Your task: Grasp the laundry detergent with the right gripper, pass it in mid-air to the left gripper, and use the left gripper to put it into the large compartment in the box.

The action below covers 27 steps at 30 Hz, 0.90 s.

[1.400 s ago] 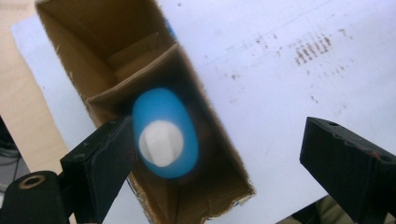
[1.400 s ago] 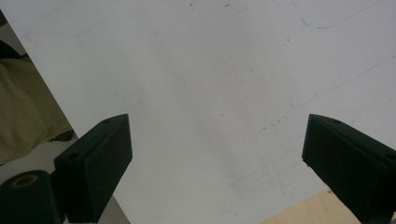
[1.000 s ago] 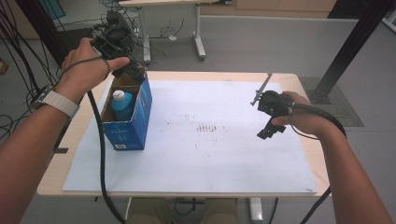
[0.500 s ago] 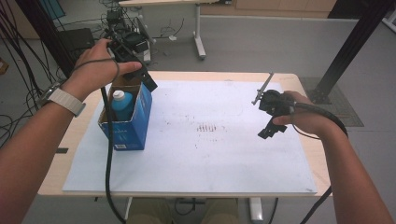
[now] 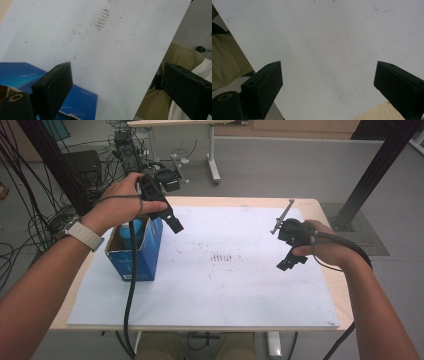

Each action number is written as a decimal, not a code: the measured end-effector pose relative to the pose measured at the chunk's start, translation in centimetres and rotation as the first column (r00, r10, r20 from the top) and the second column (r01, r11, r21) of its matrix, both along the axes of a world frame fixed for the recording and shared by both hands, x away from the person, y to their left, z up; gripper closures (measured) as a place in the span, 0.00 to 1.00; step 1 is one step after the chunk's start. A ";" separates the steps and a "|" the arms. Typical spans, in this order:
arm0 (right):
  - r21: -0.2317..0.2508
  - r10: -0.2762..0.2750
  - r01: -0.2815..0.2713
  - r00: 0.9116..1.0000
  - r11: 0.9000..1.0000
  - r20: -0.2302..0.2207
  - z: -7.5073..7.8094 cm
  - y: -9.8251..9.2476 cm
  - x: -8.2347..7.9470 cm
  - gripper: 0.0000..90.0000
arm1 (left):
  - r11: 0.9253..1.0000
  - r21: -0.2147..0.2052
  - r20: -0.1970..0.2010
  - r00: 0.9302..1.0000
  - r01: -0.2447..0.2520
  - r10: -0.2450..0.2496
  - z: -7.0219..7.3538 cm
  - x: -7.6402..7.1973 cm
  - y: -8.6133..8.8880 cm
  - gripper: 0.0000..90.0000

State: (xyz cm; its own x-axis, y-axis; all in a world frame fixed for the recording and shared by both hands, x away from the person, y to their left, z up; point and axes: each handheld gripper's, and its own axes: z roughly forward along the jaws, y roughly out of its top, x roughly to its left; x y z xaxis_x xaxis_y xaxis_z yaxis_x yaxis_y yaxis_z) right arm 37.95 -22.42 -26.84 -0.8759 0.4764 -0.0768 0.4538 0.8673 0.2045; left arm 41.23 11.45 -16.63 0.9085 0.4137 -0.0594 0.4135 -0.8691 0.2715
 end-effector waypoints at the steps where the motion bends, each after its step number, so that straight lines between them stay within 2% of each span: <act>1: 0.001 0.002 -0.002 1.000 1.000 0.000 0.0 0.0 0.0 0.09 | 1.000 0.003 0.001 1.000 0.014 -0.014 -0.2 -0.1 -0.2 0.12; 7: 0.003 0.000 0.000 1.000 1.000 -0.001 0.0 -0.1 -0.1 0.09 | 0.998 -0.002 0.001 0.998 0.071 -0.071 -1.0 -0.8 -1.0 0.11; 16: 0.005 0.002 -0.002 1.000 1.000 0.000 -0.1 -0.2 -0.2 0.09 | 0.988 0.023 -0.012 0.988 0.152 -0.152 -2.6 -1.7 -2.6 0.12; 22: 0.007 0.001 -0.001 1.000 1.000 0.001 -0.2 -0.2 -0.2 0.09 | 0.976 0.031 -0.017 0.977 0.214 -0.214 -3.4 -2.2 -3.7 0.11; 27: 0.008 0.002 -0.002 1.000 1.000 0.001 -0.1 -0.2 -0.2 0.09 | 0.969 0.039 -0.036 0.970 0.243 -0.242 -4.4 -2.5 -4.2 0.11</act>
State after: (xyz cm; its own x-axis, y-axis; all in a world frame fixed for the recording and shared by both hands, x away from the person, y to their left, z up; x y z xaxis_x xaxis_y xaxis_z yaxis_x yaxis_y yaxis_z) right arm 37.78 -22.58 -26.98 -0.8768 0.4751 -0.0740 0.4517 0.8665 0.2124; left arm 38.68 7.21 -21.03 0.9800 0.1839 -0.0758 0.1964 -0.9550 0.2221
